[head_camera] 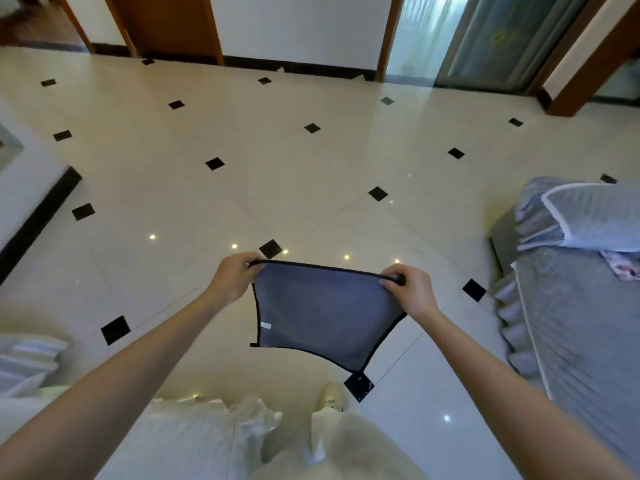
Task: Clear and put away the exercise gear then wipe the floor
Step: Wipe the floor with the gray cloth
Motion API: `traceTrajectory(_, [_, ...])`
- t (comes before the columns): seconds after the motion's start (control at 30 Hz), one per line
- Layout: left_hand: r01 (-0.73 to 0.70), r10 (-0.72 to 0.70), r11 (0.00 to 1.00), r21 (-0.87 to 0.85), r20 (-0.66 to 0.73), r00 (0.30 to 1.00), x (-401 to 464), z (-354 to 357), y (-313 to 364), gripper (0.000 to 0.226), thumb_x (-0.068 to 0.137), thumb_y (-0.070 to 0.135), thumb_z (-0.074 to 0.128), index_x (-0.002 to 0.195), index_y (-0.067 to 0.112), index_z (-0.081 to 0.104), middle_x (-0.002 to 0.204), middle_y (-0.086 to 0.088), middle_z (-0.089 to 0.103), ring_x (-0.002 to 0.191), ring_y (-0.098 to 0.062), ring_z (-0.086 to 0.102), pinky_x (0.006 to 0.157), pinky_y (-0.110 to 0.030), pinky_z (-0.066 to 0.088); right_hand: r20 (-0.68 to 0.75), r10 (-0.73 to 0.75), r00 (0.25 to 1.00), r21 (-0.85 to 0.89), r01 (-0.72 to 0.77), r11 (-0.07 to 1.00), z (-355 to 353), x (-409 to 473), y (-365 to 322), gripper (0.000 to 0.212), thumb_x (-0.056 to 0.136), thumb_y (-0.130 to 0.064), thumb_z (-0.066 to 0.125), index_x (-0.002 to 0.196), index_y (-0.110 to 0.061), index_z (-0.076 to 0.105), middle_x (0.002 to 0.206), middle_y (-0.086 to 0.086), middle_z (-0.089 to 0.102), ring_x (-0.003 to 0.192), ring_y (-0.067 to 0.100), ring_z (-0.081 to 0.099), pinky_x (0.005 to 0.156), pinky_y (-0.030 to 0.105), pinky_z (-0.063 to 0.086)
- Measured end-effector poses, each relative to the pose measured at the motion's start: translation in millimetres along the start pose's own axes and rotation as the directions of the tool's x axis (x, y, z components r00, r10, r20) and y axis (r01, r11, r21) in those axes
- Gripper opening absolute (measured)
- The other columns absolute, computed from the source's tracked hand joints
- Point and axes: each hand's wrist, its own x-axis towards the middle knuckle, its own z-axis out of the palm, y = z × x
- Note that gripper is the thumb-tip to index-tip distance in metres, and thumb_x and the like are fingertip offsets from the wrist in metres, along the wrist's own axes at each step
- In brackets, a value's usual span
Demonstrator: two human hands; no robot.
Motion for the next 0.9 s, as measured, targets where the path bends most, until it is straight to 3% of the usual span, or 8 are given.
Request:
traceTrajectory(0.1, [0.012, -0.012, 1.000, -0.027, 0.006, 1.000, 32, 8, 21, 0.013, 0.093, 0.011, 0.054, 0.090, 0.012, 0.066, 0.088, -0.016, 0.066, 0.085, -0.032, 0.062, 0.081, -0.039, 0.049, -0.001, 0.048, 0.999, 0.016, -0.048, 0.999, -22, 36, 11, 0.011, 0.080, -0.003, 0.067, 0.086, -0.012, 0.071, 0.087, 0.004, 0.069, 0.083, 0.014, 0.059, 0.063, 0.003, 0.039])
traceTrajectory(0.2, [0.018, -0.018, 1.000, -0.002, 0.012, 1.000, 60, 12, 37, 0.013, 0.093, 0.009, 0.054, 0.089, 0.012, 0.066, 0.084, -0.009, 0.064, 0.078, -0.022, 0.061, 0.074, -0.025, 0.047, -0.004, 0.076, 0.997, 0.054, -0.076, 0.996, -40, 68, 12, 0.015, 0.081, 0.001, 0.063, 0.088, -0.009, 0.072, 0.087, 0.002, 0.066, 0.084, 0.014, 0.058, 0.065, 0.007, 0.038])
traceTrajectory(0.33, [0.036, -0.036, 0.999, -0.002, 0.014, 0.999, 96, 11, 46, 0.014, 0.092, 0.008, 0.055, 0.094, 0.008, 0.068, 0.089, -0.009, 0.064, 0.085, -0.025, 0.060, 0.085, -0.038, 0.047, -0.011, 0.081, 0.997, 0.085, -0.080, 0.993, -51, 109, 9, 0.015, 0.081, 0.000, 0.064, 0.087, -0.011, 0.071, 0.086, 0.001, 0.066, 0.082, 0.015, 0.058, 0.066, 0.016, 0.042])
traceTrajectory(0.53, [0.055, -0.059, 0.993, 0.106, 0.028, 0.998, 162, -1, 50, 0.018, 0.094, 0.011, 0.052, 0.099, 0.005, 0.069, 0.091, -0.010, 0.065, 0.084, -0.023, 0.056, 0.072, -0.031, 0.041, 0.019, 0.095, 0.995, 0.082, -0.097, 0.992, -47, 174, 4, 0.015, 0.082, -0.001, 0.064, 0.083, -0.014, 0.070, 0.078, -0.003, 0.063, 0.081, 0.017, 0.059, 0.066, 0.017, 0.042])
traceTrajectory(0.67, [0.086, -0.092, 0.990, 0.113, 0.045, 0.995, 221, -19, 43, 0.019, 0.093, 0.010, 0.053, 0.101, 0.004, 0.069, 0.093, -0.010, 0.066, 0.090, -0.026, 0.059, 0.087, -0.040, 0.049, 0.048, 0.110, 0.993, 0.071, -0.114, 0.991, -33, 231, -9, 0.015, 0.083, 0.000, 0.063, 0.085, -0.013, 0.071, 0.079, -0.002, 0.063, 0.079, 0.015, 0.059, 0.065, 0.014, 0.043])
traceTrajectory(0.8, [0.116, -0.124, 0.989, 0.092, 0.089, 0.988, 285, -45, 42, 0.017, 0.093, 0.009, 0.053, 0.100, 0.004, 0.068, 0.091, -0.009, 0.063, 0.088, -0.023, 0.059, 0.084, -0.035, 0.051, 0.044, 0.128, 0.991, 0.066, -0.131, 0.989, -18, 298, -31, 0.015, 0.084, -0.001, 0.063, 0.087, -0.012, 0.071, 0.081, -0.002, 0.065, 0.081, 0.014, 0.060, 0.067, 0.014, 0.043])
traceTrajectory(0.9, [0.124, -0.138, 0.985, 0.119, 0.119, 0.983, 332, -68, 40, 0.017, 0.093, 0.010, 0.054, 0.099, 0.003, 0.068, 0.093, -0.012, 0.064, 0.086, -0.025, 0.060, 0.085, -0.038, 0.051, 0.033, 0.143, 0.989, 0.063, -0.145, 0.987, -8, 343, -51, 0.014, 0.084, -0.001, 0.063, 0.087, -0.012, 0.071, 0.078, -0.006, 0.063, 0.080, 0.013, 0.060, 0.066, 0.013, 0.043])
